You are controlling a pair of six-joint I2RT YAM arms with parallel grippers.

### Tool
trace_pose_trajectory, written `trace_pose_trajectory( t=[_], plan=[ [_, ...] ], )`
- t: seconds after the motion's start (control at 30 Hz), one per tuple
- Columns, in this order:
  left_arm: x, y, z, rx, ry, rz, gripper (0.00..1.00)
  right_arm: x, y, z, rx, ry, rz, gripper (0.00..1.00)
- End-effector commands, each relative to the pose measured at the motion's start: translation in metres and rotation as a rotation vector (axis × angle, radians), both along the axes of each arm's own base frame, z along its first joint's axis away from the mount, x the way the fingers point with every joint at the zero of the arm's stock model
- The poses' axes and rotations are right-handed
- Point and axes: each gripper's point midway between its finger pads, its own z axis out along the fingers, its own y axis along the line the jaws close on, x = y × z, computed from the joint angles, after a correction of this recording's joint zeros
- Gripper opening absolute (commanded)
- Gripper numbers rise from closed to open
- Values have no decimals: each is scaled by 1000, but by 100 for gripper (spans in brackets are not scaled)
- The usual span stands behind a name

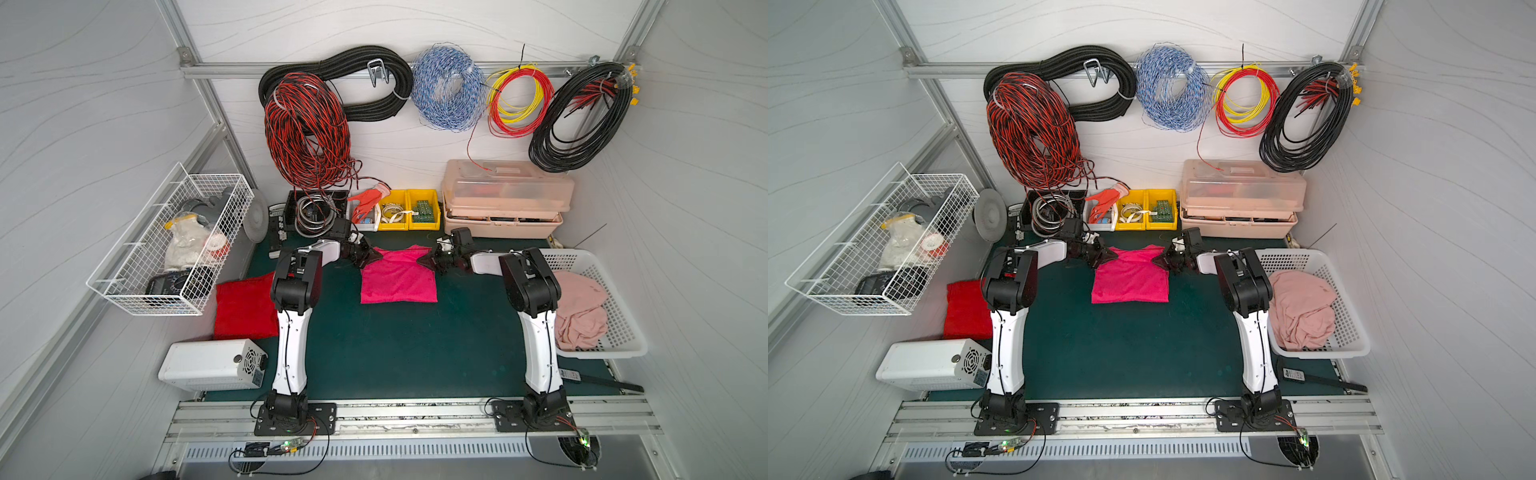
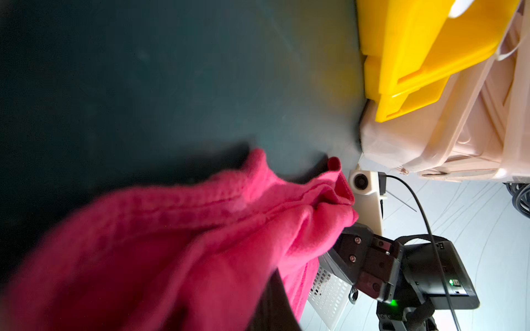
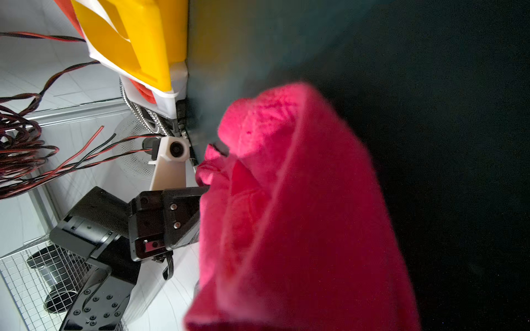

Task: Fold and stack t-shirts
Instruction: Smooth out the T-shirt at the center of the board.

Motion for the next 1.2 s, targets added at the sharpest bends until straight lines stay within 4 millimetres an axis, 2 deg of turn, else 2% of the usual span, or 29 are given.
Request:
trace_pose_trajectory(
  t=[0.0,0.07,0.13,0.17,0.2,0.23,0.27,0.33,0.4,0.47,0.53,0.57,0.6,0.67,0.7,0.73,0.83,0.97,1.17],
  plan=[
    [11,22,-8,21,-61,50,0,-1,-16,-38,-70,67,-55,0],
    [14,27,9,10,-108,64,2,-1,-16,-34,-76,60,-51,0],
    [12,32,30,30,-150,69,8,-1,-12,-23,-52,36,-32,0],
    [9,35,40,56,-163,67,14,0,-9,-12,-25,8,-15,8],
    [4,38,50,89,-176,54,31,0,-6,3,1,-32,6,35],
    [-3,42,61,134,-192,37,44,-1,-5,18,8,-70,18,75],
    [-13,49,69,190,-188,27,54,-4,-7,33,-6,-103,33,95],
    [-33,61,81,284,-175,6,68,-12,-15,57,-65,-152,52,99],
    [-56,73,84,360,-121,-13,75,-20,-24,72,-118,-165,66,99],
    [-78,89,74,460,-37,-26,75,-30,-36,73,-202,-149,82,99],
    [-98,105,61,556,52,-31,72,-40,-56,64,-342,-109,87,99],
    [-105,111,54,595,89,-35,70,-44,-70,58,-412,-79,76,92],
    [-112,115,47,627,120,-44,68,-48,-83,52,-475,-56,66,75],
    [-120,118,37,705,161,-75,68,-57,-106,44,-608,-21,55,23],
    [-121,118,32,733,169,-87,68,-60,-114,41,-660,-9,61,3],
    [-120,115,27,749,167,-98,70,-63,-121,37,-706,15,62,0],
    [-111,98,15,704,117,-97,72,-73,-130,20,-774,93,114,0],
    [-104,82,10,639,85,-74,73,-80,-127,6,-745,123,123,0],
    [-106,64,1,485,58,-25,73,-81,-125,-9,-733,154,119,0]
  ],
)
